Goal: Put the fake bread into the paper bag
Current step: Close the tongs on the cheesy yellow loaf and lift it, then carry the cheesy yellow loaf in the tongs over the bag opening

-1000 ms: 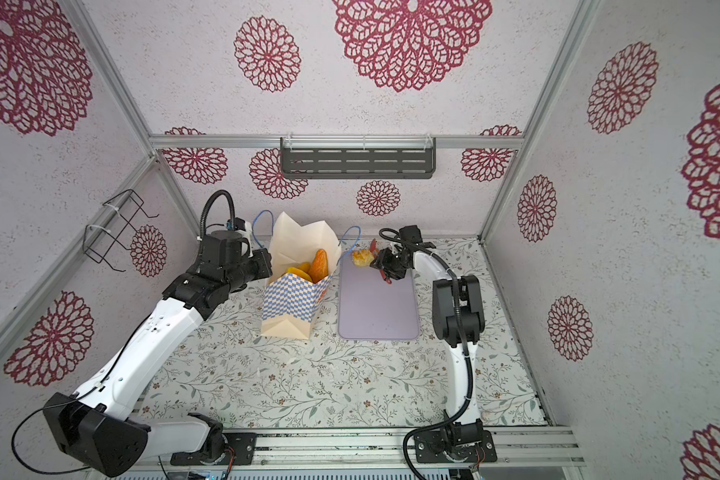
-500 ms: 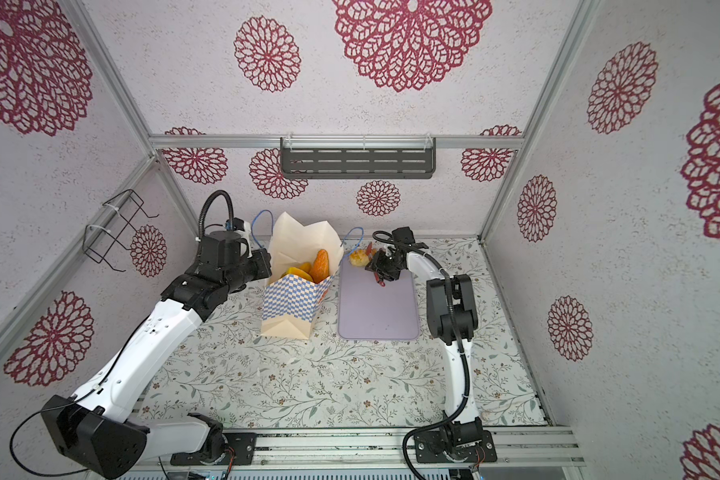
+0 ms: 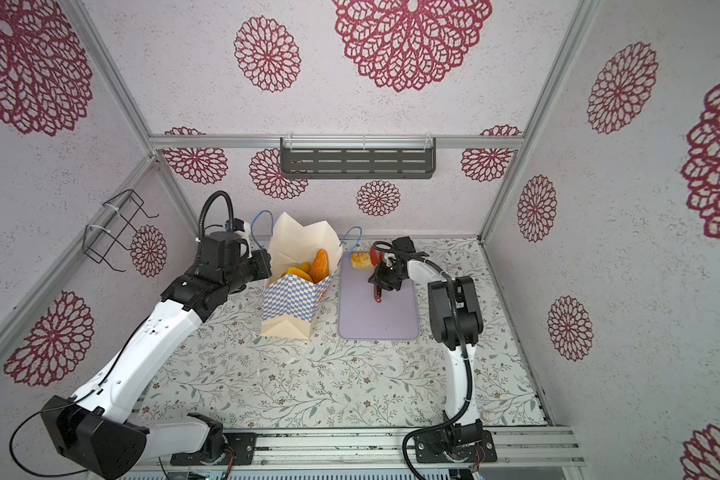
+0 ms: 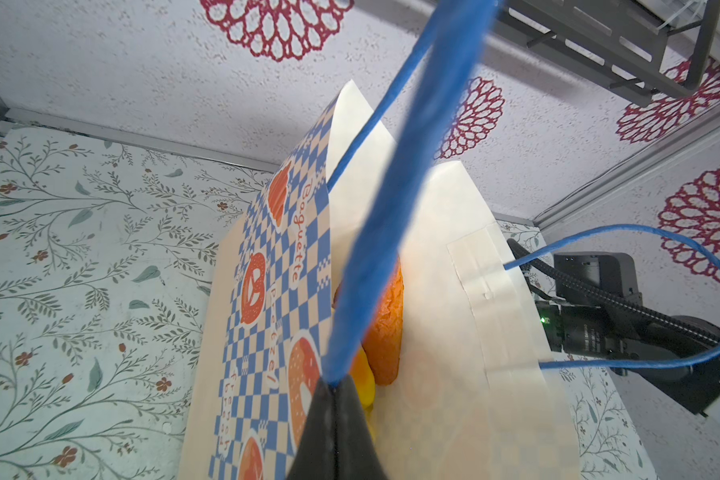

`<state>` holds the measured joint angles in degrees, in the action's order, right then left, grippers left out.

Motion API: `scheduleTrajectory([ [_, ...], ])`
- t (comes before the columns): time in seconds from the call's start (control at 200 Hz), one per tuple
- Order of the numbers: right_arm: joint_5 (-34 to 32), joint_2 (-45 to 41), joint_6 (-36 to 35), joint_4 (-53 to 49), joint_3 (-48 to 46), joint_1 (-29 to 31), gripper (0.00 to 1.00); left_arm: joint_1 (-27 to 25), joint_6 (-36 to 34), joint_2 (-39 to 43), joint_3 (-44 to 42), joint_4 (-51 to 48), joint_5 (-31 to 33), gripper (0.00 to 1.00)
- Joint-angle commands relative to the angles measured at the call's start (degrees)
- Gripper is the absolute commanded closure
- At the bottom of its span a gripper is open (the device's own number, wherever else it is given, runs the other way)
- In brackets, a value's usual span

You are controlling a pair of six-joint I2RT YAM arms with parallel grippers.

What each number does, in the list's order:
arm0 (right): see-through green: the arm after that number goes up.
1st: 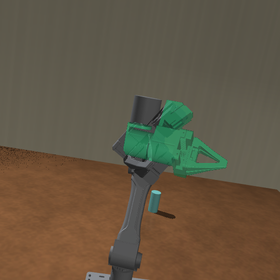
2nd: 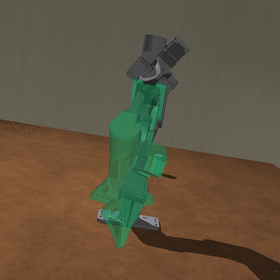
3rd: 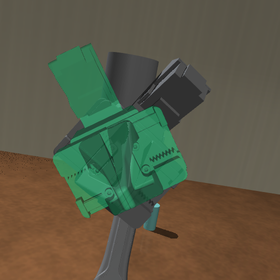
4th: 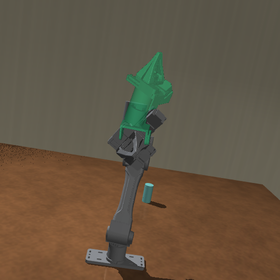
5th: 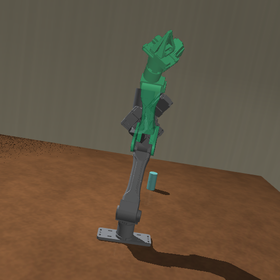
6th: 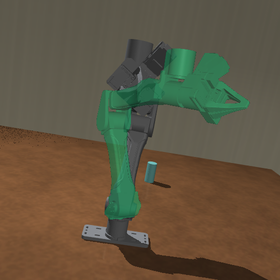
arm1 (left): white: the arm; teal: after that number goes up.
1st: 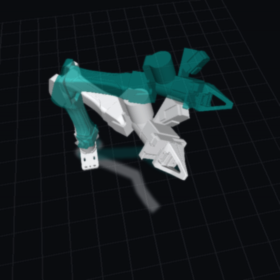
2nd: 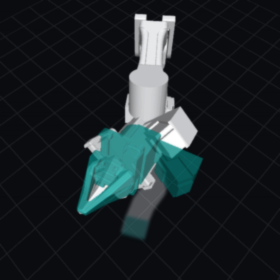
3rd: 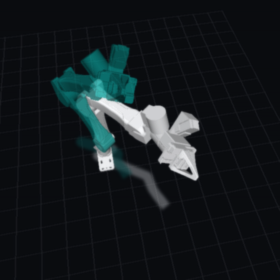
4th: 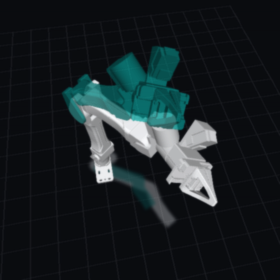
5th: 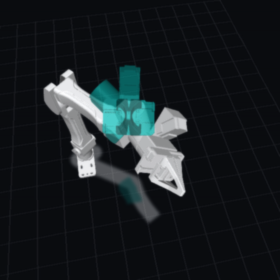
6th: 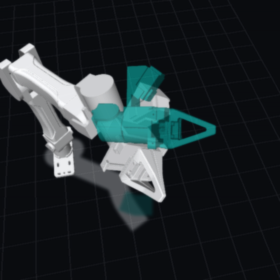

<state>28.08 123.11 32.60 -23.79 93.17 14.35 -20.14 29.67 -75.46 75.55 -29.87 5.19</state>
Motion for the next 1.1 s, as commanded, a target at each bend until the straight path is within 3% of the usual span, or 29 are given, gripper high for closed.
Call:
scheduleTrajectory([
  [0.0, -0.81, -9.38, -0.35, 2.57, -2.83, 0.13, 0.7, 0.36, 0.11, 1.68, -0.41, 1.82, 0.01, 1.0],
  [0.255, -2.4, -19.41, -1.67, 1.35, -10.19, 0.06, 0.73, 0.36, -0.27, 1.33, 0.04, 1.74, -0.01, 1.0],
  [0.495, -5.04, -27.25, -2.97, -2.35, -11.28, -0.04, 0.74, 0.37, -0.23, 0.67, 0.56, 1.65, -0.27, 1.0],
  [0.926, -12.96, -37.29, -4.94, -10.84, 2.18, 0.14, 0.74, 0.37, -0.15, 0.23, 1.27, 1.48, -0.05, 1.0],
  [1.091, -13.78, -38.58, -5.91, -10.44, 9.02, 4.39, 0.73, 0.36, -0.14, 0.09, 1.42, 1.43, -0.01, 1.0],
])
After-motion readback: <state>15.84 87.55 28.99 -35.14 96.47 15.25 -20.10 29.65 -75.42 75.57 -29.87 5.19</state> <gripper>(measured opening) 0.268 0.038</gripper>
